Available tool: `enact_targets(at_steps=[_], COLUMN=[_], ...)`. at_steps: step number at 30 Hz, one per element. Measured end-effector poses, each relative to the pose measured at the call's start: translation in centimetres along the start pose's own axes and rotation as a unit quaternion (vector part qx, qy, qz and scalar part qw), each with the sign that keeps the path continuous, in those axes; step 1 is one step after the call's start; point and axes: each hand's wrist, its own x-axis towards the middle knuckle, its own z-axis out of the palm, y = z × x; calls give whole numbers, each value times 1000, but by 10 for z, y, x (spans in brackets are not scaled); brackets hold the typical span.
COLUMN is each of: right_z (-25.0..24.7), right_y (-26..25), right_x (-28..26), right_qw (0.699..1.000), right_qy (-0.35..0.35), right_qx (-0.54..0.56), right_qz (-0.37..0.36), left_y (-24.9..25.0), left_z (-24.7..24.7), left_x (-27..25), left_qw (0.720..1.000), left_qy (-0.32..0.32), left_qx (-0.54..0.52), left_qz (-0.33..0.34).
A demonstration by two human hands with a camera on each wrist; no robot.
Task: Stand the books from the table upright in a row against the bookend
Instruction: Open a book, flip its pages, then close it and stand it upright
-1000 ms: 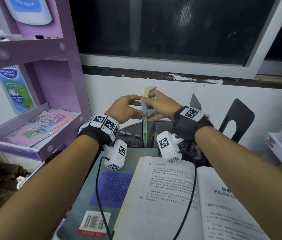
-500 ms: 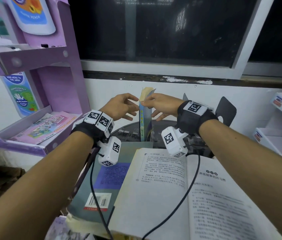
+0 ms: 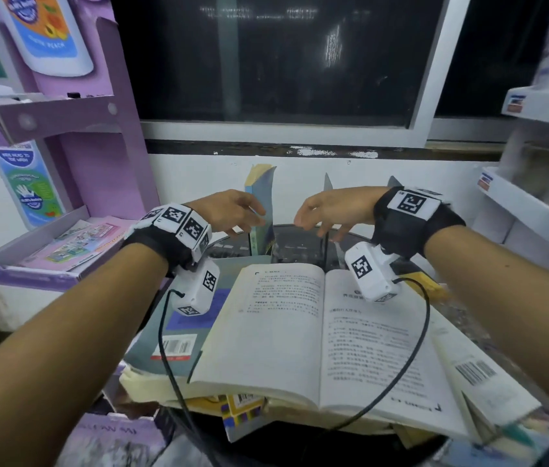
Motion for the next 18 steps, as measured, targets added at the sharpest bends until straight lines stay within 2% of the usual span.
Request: enact_targets(at_steps=[6, 9, 12, 18], right_z=[9, 13, 20, 31], right_y=[33, 43, 50, 62], right_x=[-30, -42, -51, -55], right_qw=[999, 993, 982, 969], right_qy=[5, 9, 7, -39], right_qx=[-34, -106, -178, -227], right_qz=[41, 54, 60, 83], left_y=[8, 16, 25, 25], left_z=[33, 48, 58, 66], left_x=[-14, -19, -25, -31], left_qw=[991, 982, 959, 938], left_qy=[-74, -93, -130, -132], left_qx=[107, 160, 247, 316], left_qz=[-27, -32, -49, -54])
